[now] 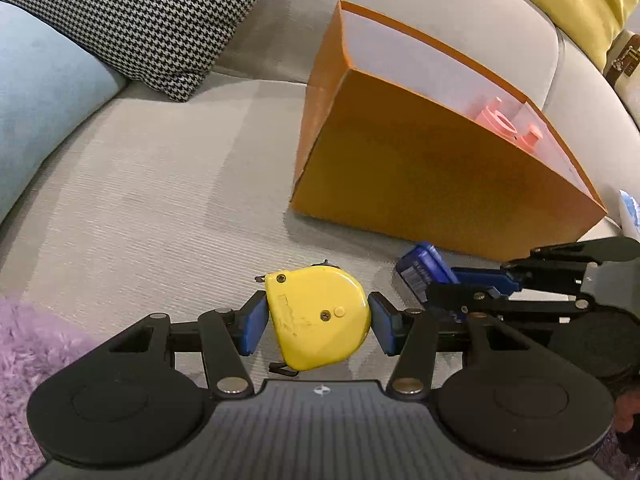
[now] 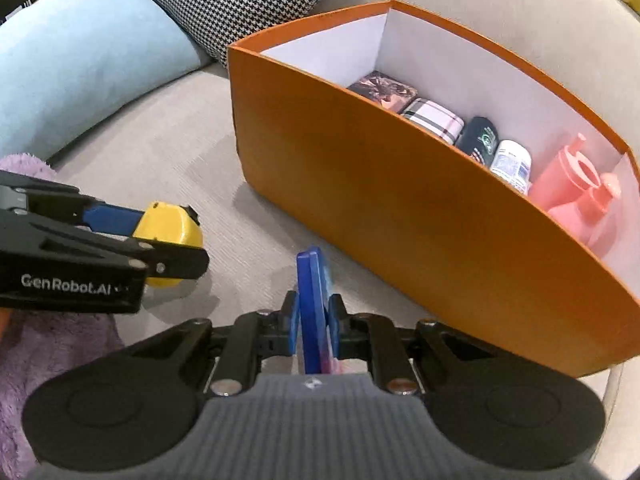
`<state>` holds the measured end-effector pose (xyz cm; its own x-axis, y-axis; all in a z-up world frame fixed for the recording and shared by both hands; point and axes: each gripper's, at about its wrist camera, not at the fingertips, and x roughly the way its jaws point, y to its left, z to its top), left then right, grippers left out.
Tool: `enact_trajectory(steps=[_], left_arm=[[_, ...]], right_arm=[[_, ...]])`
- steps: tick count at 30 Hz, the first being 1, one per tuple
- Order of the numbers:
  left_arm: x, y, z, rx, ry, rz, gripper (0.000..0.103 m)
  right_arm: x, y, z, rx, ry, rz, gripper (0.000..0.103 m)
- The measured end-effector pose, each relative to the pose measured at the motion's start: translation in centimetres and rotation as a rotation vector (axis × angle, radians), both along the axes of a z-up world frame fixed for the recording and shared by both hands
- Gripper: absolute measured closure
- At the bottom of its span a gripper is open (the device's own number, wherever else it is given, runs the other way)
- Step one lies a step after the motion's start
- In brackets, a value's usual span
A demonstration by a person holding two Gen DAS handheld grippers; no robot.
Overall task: Organize rigid objects
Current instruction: 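Carry the yellow tape measure and blue tin over the orange box with both tools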
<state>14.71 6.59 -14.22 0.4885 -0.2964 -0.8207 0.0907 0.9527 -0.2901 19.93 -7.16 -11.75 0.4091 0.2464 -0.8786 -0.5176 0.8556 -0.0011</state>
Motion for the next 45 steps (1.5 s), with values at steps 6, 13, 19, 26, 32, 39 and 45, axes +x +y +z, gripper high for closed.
enact_trajectory(steps=[6,13,19,26,32,39,45], left_arm=[[0.7,-0.3,-0.4,-0.016,0.019,-0.023,0.041],[1.0,-1.2,-0.7,-0.014,0.019,-0.068,0.041],[0.5,-1.2,0.2,-0.019,-0.001,-0.085,0.041],[-0.2,-1.9,5.3,-0.095,-0.034,-0.159,0.041],[2.3,-2.9,12.2,-0.130,-0.105,-0.220,0.041],[8.7,-5.8,15.8,-0.133,-0.078,-0.236,0.041],[13.7,-8.5,10.3,-0.078,0.111,-0.238,0.041]], right_arm=[[1.4,-1.6,-0.6,0.001,0.027,-0.047,0.086],[2.1,-2.9,-0.5,0.046,0.045,-0.050,0.086],[0.8,-3.2,1.1,0.098,0.051,-0.025,0.090],[-1.3,-5.1,5.7,0.167,-0.023,-0.036,0.090],[-1.2,-8.2,11.9,0.261,-0.130,-0.085,0.090],[3.0,-12.1,15.4,0.302,-0.234,-0.232,0.089],[6.7,-13.9,12.4,0.317,-0.187,-0.319,0.089]])
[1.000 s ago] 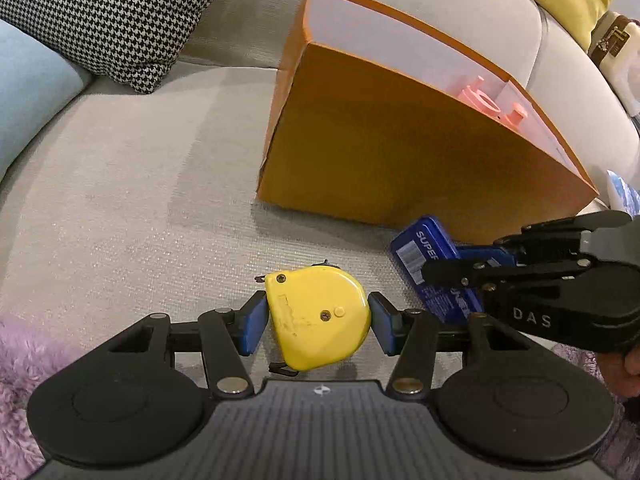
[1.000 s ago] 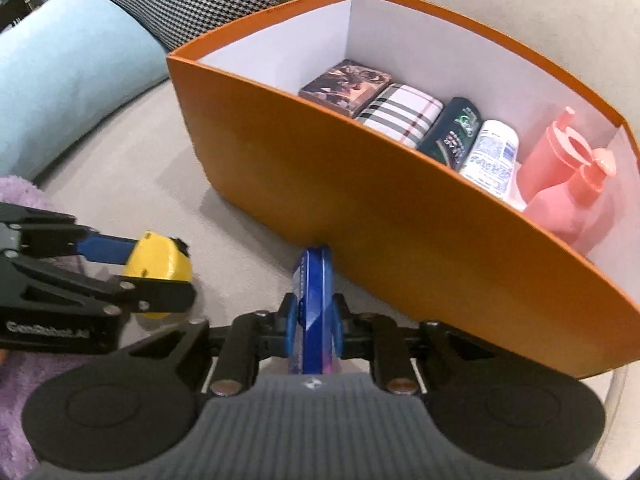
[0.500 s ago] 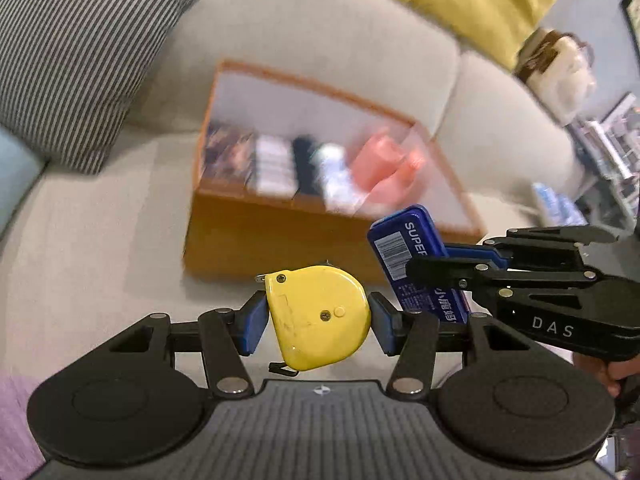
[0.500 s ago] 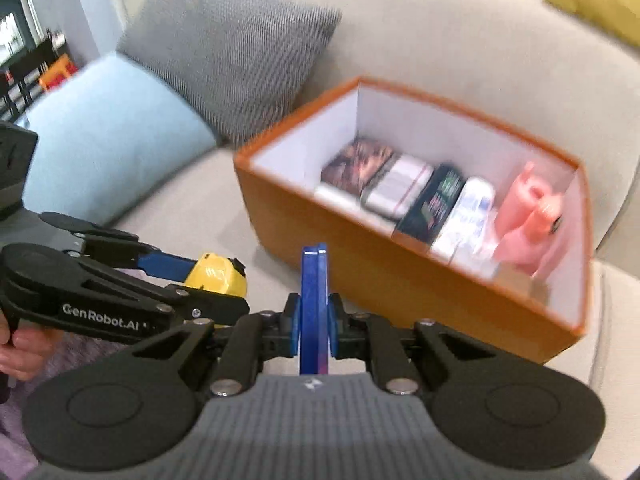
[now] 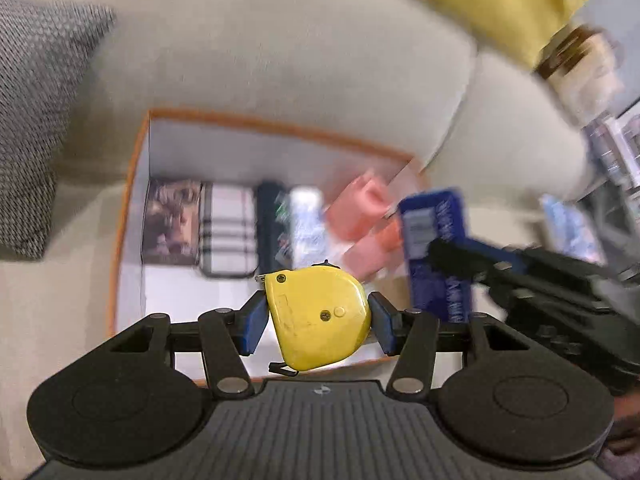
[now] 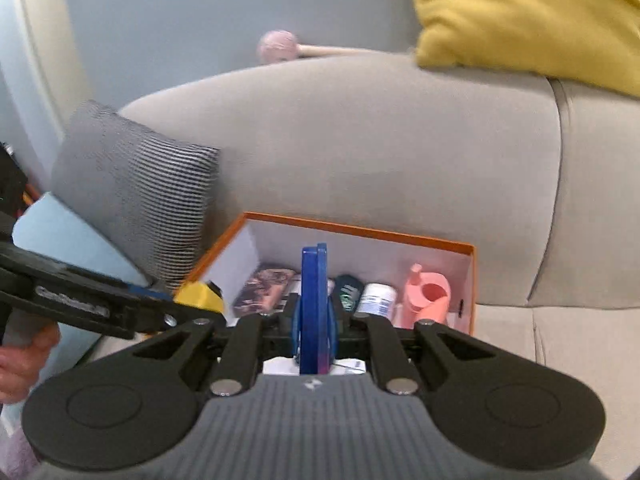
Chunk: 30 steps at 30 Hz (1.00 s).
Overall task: Organize rigid objects
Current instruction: 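Carry the yellow tape measure and blue tin over the orange box with both tools, then lower the tape measure and blue tin into the box and open both tools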
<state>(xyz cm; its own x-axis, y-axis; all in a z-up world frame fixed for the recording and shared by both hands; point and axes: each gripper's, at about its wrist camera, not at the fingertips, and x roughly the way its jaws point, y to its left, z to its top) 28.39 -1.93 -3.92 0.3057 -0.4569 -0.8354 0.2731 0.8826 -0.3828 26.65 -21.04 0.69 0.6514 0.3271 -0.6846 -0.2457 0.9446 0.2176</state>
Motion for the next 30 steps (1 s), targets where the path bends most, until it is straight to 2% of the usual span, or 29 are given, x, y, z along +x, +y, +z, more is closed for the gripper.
enact_trajectory(steps=[4,10,16,25,30], left_arm=[[1.6,-1.5,-4.0,0.040,0.096,-0.032,0.041],[3.7,-3.5,-7.3,0.137,0.185,-0.106,0.041],[4.5,-5.1,-9.0,0.184,0.249,-0.138,0.041],[5.3,-6.3,-10.3,0.219,0.304,-0.162,0.041],[6.1,-6.4,-11.1,0.194,0.350,-0.166,0.040]], right_arm=[[1.6,-0.4,-2.2,0.010,0.039,-0.004,0.090],[3.4,-1.0,-5.2,0.006,0.070,-0.007,0.090],[4.3,-1.3,-6.7,0.021,0.086,0.002,0.090],[4.7,-1.6,-7.2,0.023,0.095,0.003,0.090],[4.6,-1.6,-7.1,0.022,0.098,0.007,0.090]])
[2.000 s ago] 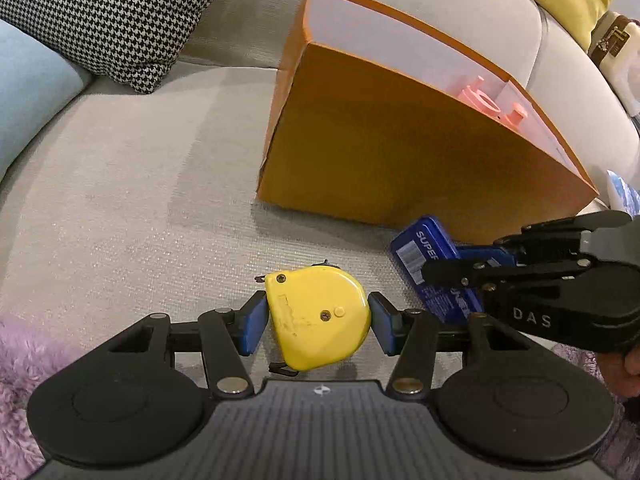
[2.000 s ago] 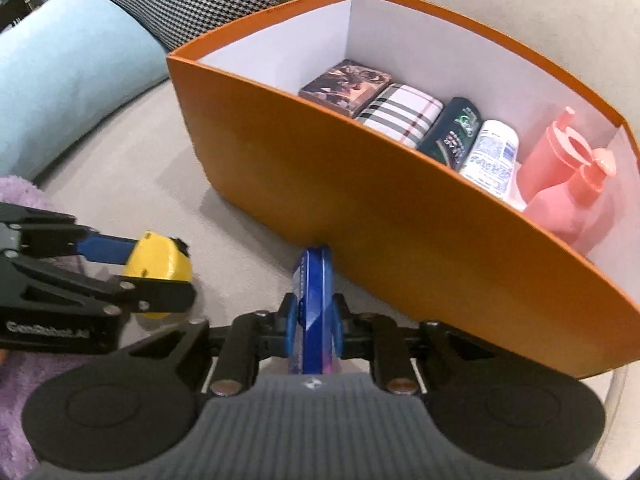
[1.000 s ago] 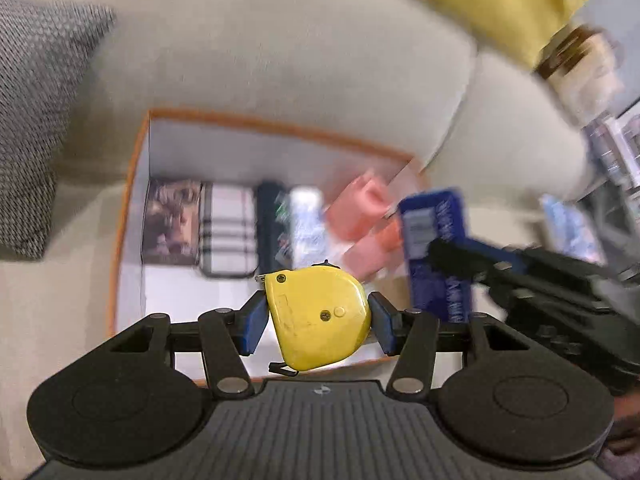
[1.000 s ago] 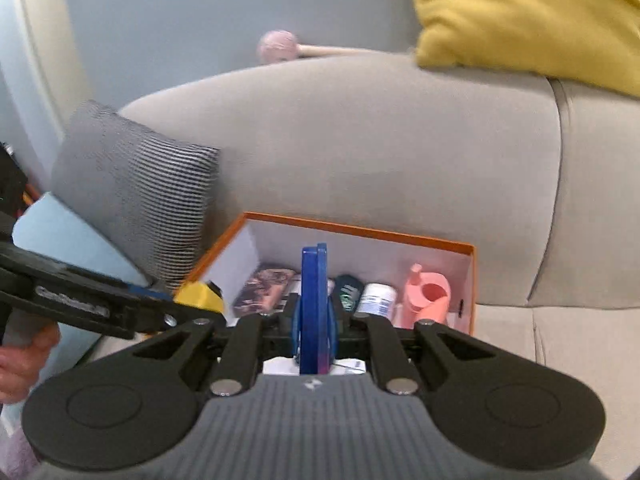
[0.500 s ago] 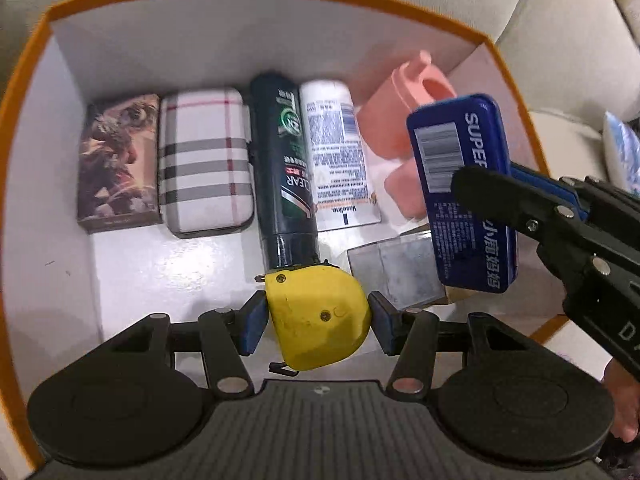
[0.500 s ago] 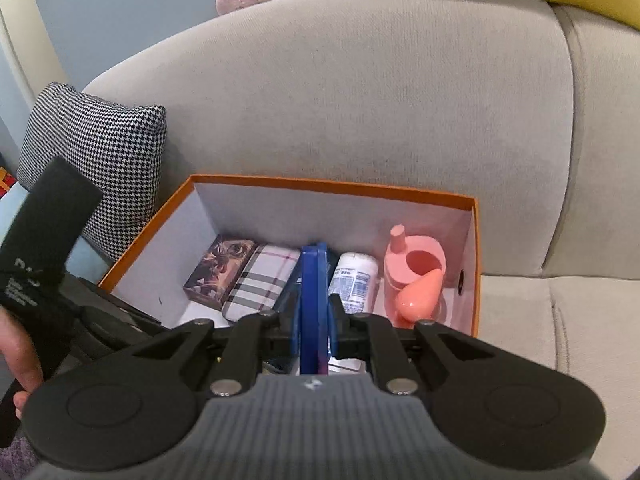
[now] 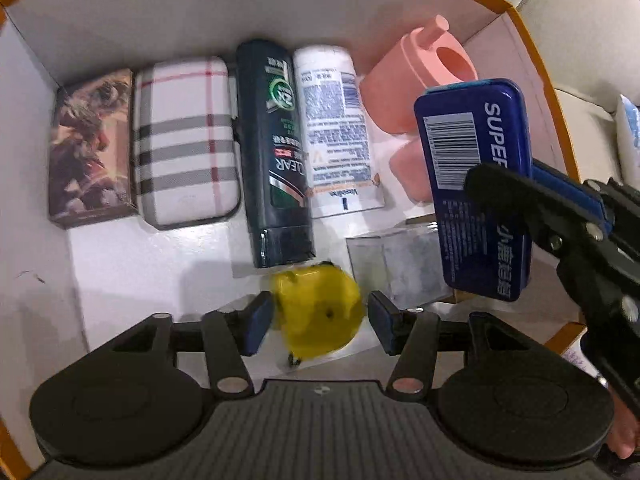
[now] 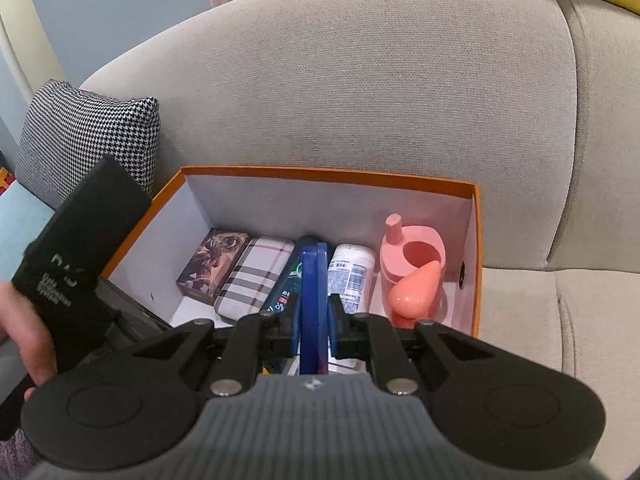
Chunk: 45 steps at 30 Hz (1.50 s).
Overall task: Organize rigid objects
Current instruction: 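Lower the tape measure and blue tin into the box and open both tools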
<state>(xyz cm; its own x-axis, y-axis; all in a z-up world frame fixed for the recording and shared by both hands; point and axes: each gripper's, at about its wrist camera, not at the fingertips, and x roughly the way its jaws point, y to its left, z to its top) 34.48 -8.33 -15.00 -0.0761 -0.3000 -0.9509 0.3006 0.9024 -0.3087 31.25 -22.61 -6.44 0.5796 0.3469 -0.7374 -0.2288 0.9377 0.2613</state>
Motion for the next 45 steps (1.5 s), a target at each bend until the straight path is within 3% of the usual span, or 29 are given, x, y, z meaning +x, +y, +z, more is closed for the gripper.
enact_trajectory(steps=[6,10,13,17,26,32,37,41,45], left_arm=[[0.1,1.5,0.8,-0.061,-0.014,0.031,0.040],[-0.5,3.6,3.9,-0.084,-0.168,0.047,0.044],[-1.1,5.4,6.6,-0.057,-0.303,0.067,0.053],[-2.2,8.2,9.4,-0.018,-0.465,0.131,0.055],[-4.3,12.0,11.2,0.039,-0.633,0.267,0.055],[-4.0,14.0,10.5,0.027,-0.581,0.301,0.056],[-4.2,14.2,9.5,0.001,-0.558,0.307,0.063],[-4.3,14.3,9.0,-0.013,-0.549,0.310,0.063],[-4.6,14.3,8.6,-0.025,-0.545,0.315,0.063]], right_arm=[[0.1,0.0,0.1,-0.005,0.010,0.006,0.090],[0.1,0.0,0.2,0.009,0.030,0.038,0.089],[0.3,0.5,0.1,0.032,0.060,0.055,0.089],[0.6,1.9,-0.2,0.081,0.104,0.055,0.089],[1.3,7.4,-2.9,0.118,0.227,-0.020,0.089],[2.3,9.5,-4.8,0.102,0.319,-0.092,0.089],[3.1,10.6,-6.4,0.153,0.402,-0.114,0.089],[3.3,11.3,-6.7,0.104,0.420,-0.104,0.089],[3.3,11.4,-6.9,0.053,0.444,-0.100,0.082]])
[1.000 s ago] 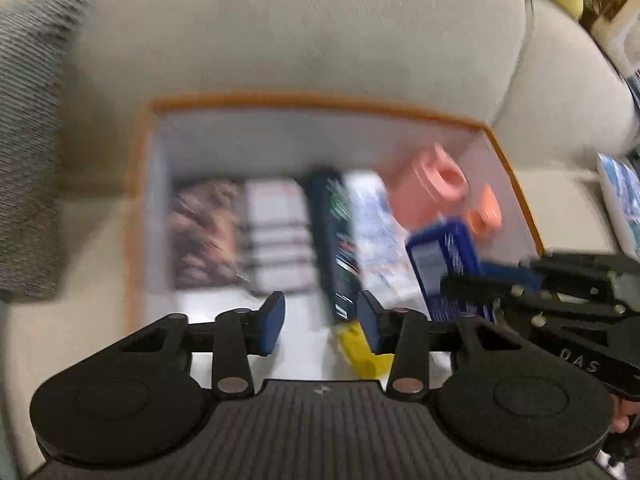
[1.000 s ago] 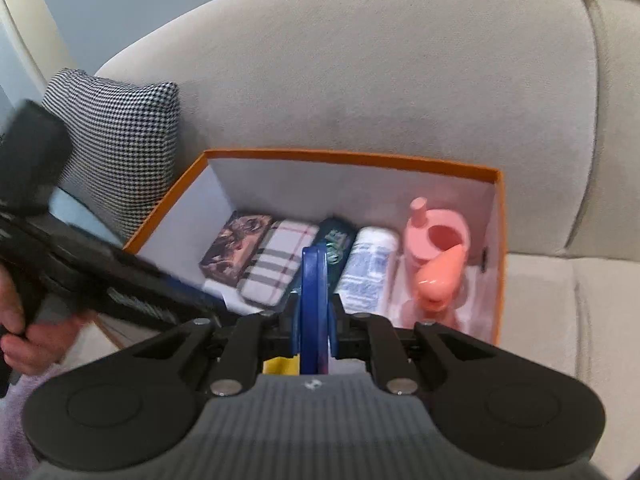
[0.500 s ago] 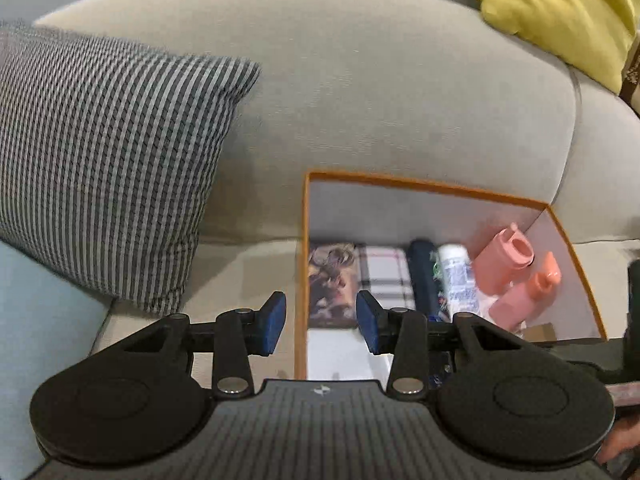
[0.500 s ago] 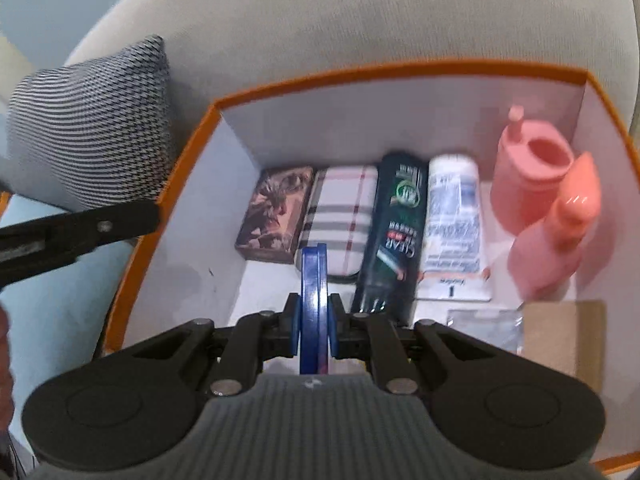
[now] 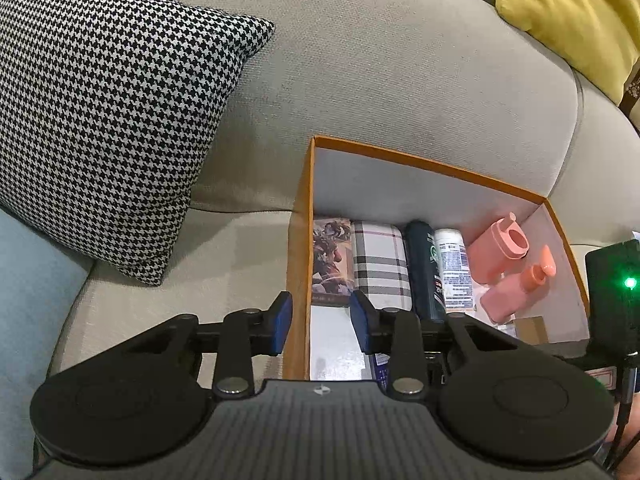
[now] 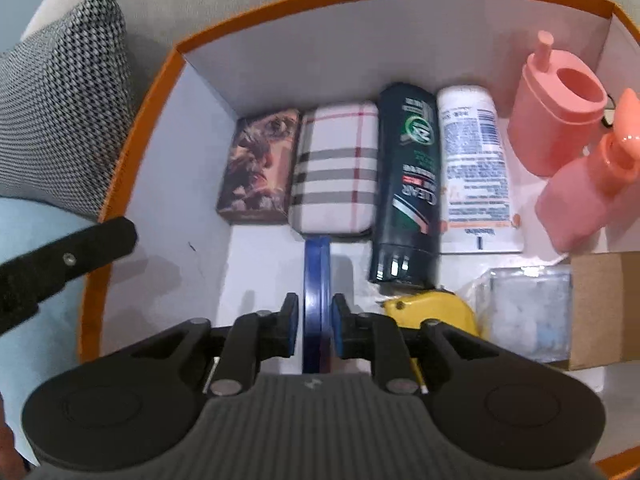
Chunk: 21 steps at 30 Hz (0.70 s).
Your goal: Organize rigid objects
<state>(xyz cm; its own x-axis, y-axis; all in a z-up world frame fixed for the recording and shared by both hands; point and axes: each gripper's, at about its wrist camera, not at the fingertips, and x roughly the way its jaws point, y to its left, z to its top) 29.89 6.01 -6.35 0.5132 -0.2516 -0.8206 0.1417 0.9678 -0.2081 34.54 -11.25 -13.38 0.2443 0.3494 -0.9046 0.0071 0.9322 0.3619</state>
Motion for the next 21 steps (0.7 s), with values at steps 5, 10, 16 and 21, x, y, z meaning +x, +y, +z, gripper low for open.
enact_trajectory(steps=[5,10,16,21], left_arm=[[-0.3,0.2,0.0,-0.009,0.007,0.002,0.064],[-0.5,0.2,-0.1,-0.018,0.013,0.015,0.064],[-1.0,0.0,0.3,-0.014,0.008,0.015,0.064],[-2.0,0.0,1.0,-0.016,-0.013,0.033,0.064]], right_arm=[[-0.5,-0.5,0.2,-0.065,0.006,0.018,0.077],[-0.7,-1.6,-0.3,-0.039,0.059,0.005,0.083],[-0.6,-1.5,-0.8,-0.008,0.086,-0.022,0.082],[-0.6,-1.4,-0.4,-0.005,0.069,-0.035,0.082]])
